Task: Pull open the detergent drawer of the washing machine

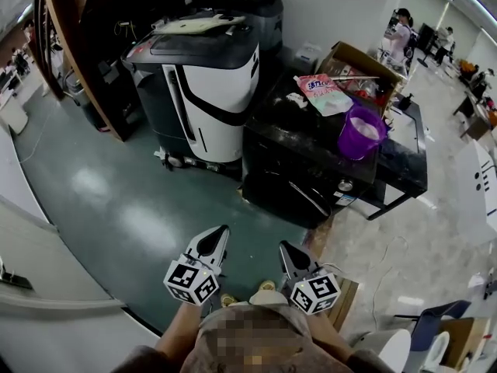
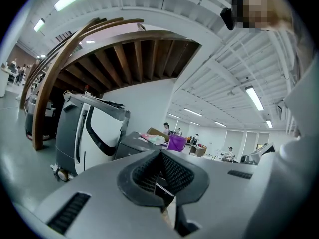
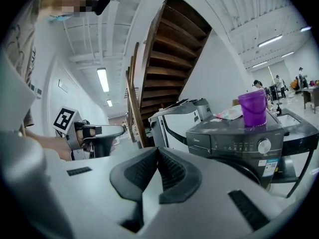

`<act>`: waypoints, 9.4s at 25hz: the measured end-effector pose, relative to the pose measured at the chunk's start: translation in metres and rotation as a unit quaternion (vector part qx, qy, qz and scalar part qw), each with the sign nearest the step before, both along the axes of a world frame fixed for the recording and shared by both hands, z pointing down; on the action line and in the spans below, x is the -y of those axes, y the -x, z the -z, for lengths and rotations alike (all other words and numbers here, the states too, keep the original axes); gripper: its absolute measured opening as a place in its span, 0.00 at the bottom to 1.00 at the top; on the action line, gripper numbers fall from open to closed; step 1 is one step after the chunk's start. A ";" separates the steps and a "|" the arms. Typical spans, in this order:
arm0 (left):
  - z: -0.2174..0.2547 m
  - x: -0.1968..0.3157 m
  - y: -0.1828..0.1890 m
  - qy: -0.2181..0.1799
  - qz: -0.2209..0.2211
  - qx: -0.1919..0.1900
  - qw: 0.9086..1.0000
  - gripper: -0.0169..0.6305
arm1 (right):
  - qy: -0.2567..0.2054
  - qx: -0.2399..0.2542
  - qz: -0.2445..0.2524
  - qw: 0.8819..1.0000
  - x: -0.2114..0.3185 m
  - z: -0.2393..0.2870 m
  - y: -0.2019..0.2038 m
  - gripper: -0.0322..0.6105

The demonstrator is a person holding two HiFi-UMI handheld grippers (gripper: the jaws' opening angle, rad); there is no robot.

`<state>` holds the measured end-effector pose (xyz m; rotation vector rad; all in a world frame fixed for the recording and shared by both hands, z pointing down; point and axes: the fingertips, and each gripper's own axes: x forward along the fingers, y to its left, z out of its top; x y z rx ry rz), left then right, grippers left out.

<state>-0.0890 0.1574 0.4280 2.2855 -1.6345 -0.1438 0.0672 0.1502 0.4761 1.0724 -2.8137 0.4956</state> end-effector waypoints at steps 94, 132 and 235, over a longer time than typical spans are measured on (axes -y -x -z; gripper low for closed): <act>-0.224 0.398 -0.028 0.089 -0.162 -0.429 0.884 0.62 | 0.052 -0.079 -0.172 0.981 0.258 -0.051 -0.077 0.05; -0.246 0.435 -0.025 0.047 -0.163 -0.508 0.845 0.61 | 0.072 -0.115 -0.167 0.977 0.259 -0.058 -0.071 0.05; -0.207 0.258 0.033 0.107 -0.127 -0.441 0.882 0.56 | 0.050 -0.041 -0.046 0.997 0.212 -0.049 -0.022 0.05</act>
